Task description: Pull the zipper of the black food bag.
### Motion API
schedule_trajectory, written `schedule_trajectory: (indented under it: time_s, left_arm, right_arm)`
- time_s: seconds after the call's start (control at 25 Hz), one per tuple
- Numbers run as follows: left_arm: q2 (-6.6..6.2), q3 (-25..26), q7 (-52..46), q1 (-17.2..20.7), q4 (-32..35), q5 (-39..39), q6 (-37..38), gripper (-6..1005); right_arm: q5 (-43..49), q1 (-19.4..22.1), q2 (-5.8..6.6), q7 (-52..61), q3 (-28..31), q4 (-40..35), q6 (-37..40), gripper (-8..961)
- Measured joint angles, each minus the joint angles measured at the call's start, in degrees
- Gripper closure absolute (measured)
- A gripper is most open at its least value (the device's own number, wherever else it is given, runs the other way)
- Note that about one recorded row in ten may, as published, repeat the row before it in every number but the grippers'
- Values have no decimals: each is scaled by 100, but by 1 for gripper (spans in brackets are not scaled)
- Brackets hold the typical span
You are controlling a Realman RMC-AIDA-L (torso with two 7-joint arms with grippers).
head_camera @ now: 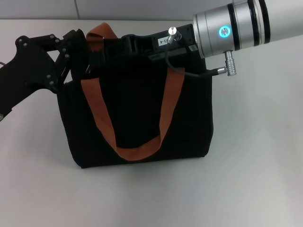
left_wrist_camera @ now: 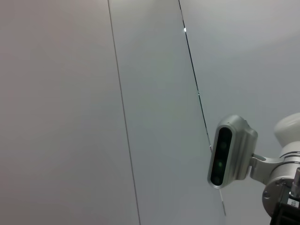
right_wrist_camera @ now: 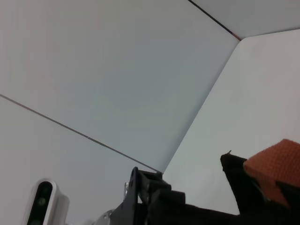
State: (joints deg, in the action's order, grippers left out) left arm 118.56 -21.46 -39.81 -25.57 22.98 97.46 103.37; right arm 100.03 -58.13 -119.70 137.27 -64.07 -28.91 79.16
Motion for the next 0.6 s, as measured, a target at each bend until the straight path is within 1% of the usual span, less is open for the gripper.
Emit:
schedule_trajectory:
  time_s: [0.6]
  left_arm:
    - [0, 24, 0, 37, -66, -30, -13, 962]
  right_arm:
    - [-374, 73, 1, -102, -223, 96, -146, 574]
